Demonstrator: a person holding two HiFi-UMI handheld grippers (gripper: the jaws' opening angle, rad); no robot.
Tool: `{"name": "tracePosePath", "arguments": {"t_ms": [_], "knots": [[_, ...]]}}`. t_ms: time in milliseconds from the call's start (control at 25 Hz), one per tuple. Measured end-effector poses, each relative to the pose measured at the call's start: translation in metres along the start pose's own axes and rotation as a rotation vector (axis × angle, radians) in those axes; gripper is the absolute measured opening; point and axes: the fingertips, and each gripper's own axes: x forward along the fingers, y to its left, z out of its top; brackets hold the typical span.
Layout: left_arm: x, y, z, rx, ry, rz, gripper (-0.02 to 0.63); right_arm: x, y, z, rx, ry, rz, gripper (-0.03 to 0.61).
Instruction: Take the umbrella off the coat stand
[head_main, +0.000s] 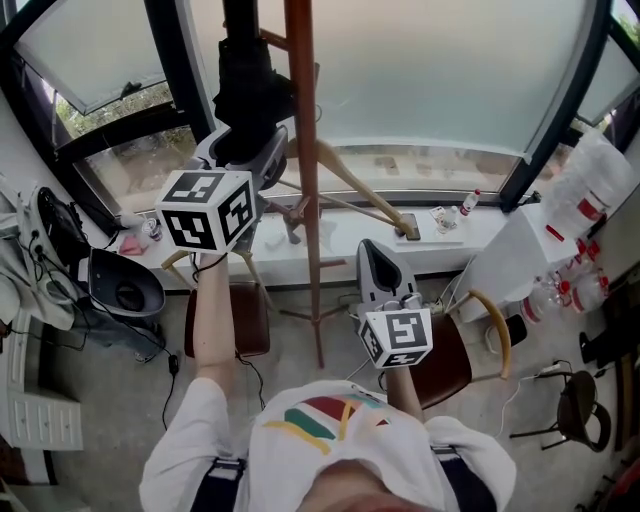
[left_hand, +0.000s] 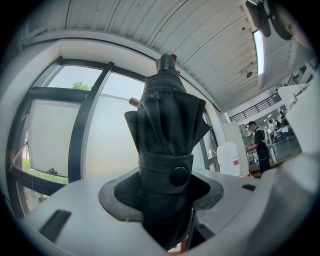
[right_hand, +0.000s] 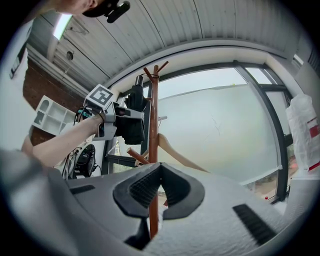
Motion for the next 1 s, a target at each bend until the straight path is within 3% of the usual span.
{"name": "tracePosePath", "arguments": {"t_ms": [480, 1000], "knots": [[-0.006, 0.005, 0.055, 0.081, -0.081, 0.038, 0.23, 0.002, 0.002, 0.002, 0.021, -0.008, 0.01, 0.0], [-0.016, 0.027, 0.113, 0.089, -0.167, 0.084, 0.23, 0.005, 0.016, 0.012, 0.016, -0.036, 0.044, 0.0]]}}
